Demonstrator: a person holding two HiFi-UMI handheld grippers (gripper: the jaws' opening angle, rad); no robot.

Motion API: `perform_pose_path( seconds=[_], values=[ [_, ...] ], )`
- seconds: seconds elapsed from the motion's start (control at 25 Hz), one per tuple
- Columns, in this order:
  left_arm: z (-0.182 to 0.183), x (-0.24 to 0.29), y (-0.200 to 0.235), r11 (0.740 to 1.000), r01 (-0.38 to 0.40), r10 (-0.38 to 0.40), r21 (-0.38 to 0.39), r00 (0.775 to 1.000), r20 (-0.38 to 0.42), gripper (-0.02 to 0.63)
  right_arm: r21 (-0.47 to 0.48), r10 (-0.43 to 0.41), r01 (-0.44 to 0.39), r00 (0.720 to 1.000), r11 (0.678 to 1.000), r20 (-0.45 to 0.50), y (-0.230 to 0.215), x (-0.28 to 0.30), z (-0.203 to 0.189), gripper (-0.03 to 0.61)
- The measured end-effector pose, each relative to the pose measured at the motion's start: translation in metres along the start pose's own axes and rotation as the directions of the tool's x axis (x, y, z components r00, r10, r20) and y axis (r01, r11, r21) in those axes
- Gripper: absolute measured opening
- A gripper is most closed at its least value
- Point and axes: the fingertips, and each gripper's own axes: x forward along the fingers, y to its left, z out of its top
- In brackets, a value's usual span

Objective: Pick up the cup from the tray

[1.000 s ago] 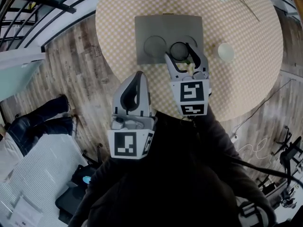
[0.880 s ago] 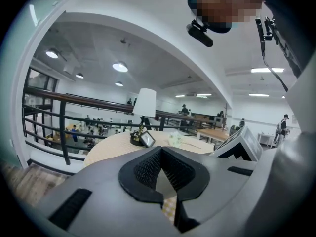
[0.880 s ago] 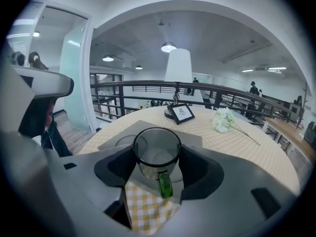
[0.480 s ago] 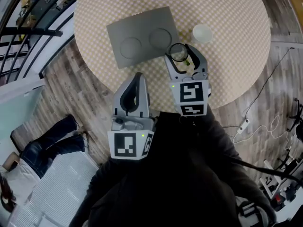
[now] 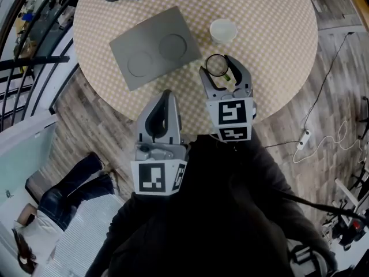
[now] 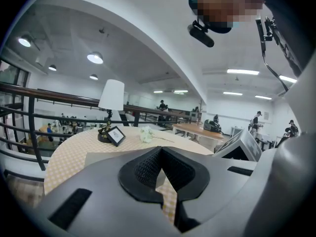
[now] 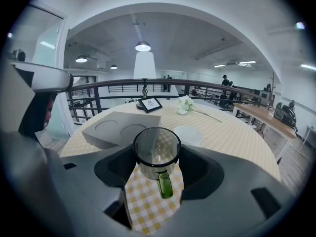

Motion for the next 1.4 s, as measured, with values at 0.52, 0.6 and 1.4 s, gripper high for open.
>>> perform_pose_path(
  seconds=[0.52, 0.6, 1.4],
  values=[
    [-0.02, 0.02, -0.015, 0.999, 0.039, -0.038, 0.012, 0.997, -0.064, 0.005, 0.057, -0.025, 0.029, 0.998, 0.998, -0.063, -0.02, 0.004, -0.042, 0.268],
    [-0.023, 0.022, -0.014, 0.999, 0.039, -0.038, 0.012, 0.997, -0.074, 0.003, 0.063, -0.022, 0.027, 0.997, 0.998, -0.073, -0.02, 0.006, -0.047, 0.268],
    [-0.04, 0.018, -0.016, 0.999, 0.035, -0.033, 0.011, 0.993, -0.115, 0.003, 0.076, -0.023, 0.031, 0.994, 0.997, -0.106, -0.014, 0.011, -0.082, 0.268]
  ],
)
